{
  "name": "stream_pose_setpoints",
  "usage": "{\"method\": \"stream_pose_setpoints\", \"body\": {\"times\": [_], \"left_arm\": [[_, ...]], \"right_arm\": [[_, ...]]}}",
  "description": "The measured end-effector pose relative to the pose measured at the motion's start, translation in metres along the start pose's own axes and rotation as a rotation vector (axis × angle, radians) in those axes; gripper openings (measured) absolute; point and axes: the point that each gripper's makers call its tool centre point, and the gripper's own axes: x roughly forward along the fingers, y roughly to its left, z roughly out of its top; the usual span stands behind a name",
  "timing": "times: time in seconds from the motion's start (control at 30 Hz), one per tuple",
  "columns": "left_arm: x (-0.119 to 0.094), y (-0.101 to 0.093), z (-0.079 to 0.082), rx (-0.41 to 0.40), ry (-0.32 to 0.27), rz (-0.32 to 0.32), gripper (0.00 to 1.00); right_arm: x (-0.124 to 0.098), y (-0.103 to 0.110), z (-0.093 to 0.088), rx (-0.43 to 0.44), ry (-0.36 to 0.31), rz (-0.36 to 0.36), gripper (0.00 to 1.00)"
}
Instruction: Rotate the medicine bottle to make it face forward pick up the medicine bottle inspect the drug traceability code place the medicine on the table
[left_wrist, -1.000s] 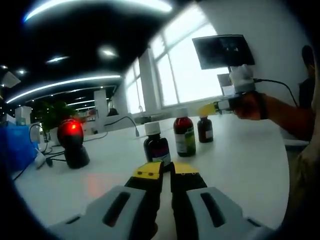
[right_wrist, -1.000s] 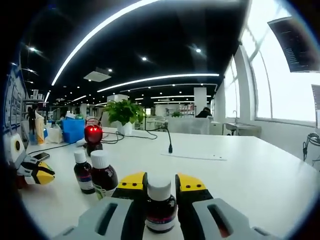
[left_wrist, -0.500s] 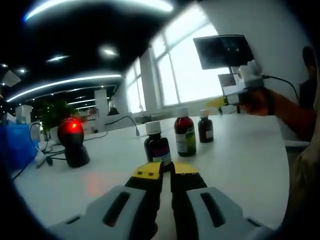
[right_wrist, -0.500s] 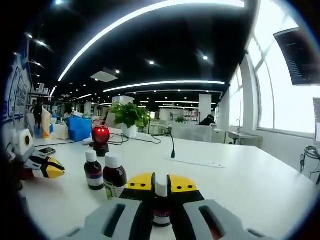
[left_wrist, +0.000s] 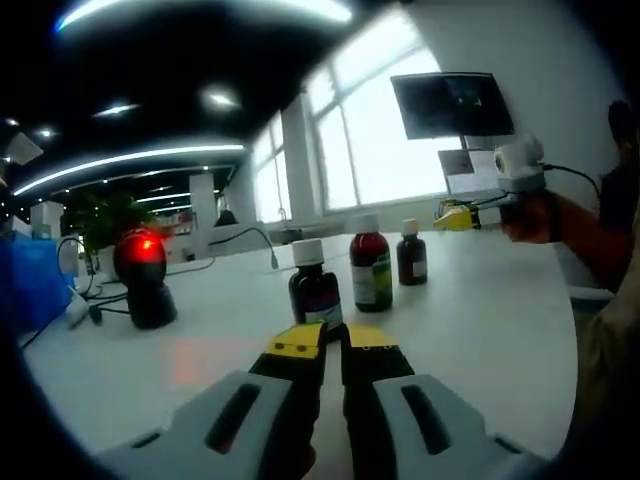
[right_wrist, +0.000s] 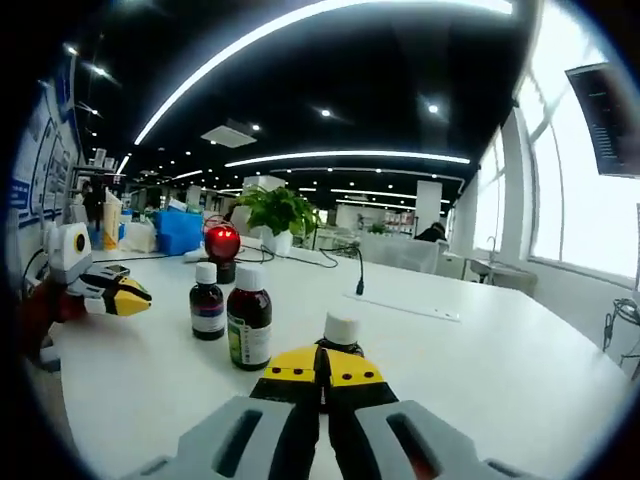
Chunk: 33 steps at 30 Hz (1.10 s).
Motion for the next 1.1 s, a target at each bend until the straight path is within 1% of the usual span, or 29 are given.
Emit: {"method": "stream_pose_setpoints", "body": {"times": [0.2, 0.33, 0.5, 0.63, 0.67, 0.73, 0.8, 0.87, 0.93, 1.0, 1.1], "left_arm": [[0.000, 0.001, 0.000, 0.002, 0.003, 0.003, 0.00], [0.000, 0.000, 0.000, 0.006, 0.005, 0.003, 0.00], [0.000, -0.001, 0.000, 0.013, 0.004, 0.002, 0.00], [0.000, -0.001, 0.000, 0.004, 0.005, 0.001, 0.00], [0.000, -0.002, 0.000, 0.007, 0.006, 0.000, 0.00], [0.000, -0.002, 0.000, 0.021, 0.008, 0.007, 0.00], [0.000, -0.001, 0.000, 0.024, 0.009, 0.014, 0.00], [0.000, -0.001, 0.000, 0.025, 0.010, 0.013, 0.00], [0.001, -0.002, 0.000, 0.027, 0.011, 0.011, 0.00], [0.001, -0.001, -0.001, 0.025, 0.013, 0.012, 0.00], [0.001, -0.001, -0.001, 0.025, 0.017, 0.013, 0.00]], "right_arm": [[-0.002, 0.004, -0.008, 0.031, 0.000, 0.026, 0.00], [-0.004, 0.008, -0.013, 0.021, 0.001, 0.045, 0.00], [-0.007, 0.015, -0.020, 0.030, 0.009, 0.079, 0.00], [-0.010, 0.018, -0.024, 0.038, -0.005, 0.099, 0.00], [-0.010, 0.019, -0.024, 0.075, -0.015, 0.105, 0.00], [-0.010, 0.021, -0.026, 0.115, -0.017, 0.120, 0.00], [-0.010, 0.022, -0.029, 0.123, -0.018, 0.121, 0.00], [-0.009, 0.024, -0.033, 0.103, -0.004, 0.121, 0.00], [-0.011, 0.026, -0.033, 0.082, -0.009, 0.129, 0.00], [-0.013, 0.026, -0.033, 0.089, -0.016, 0.135, 0.00], [-0.015, 0.021, -0.033, 0.102, -0.025, 0.113, 0.00]]}}
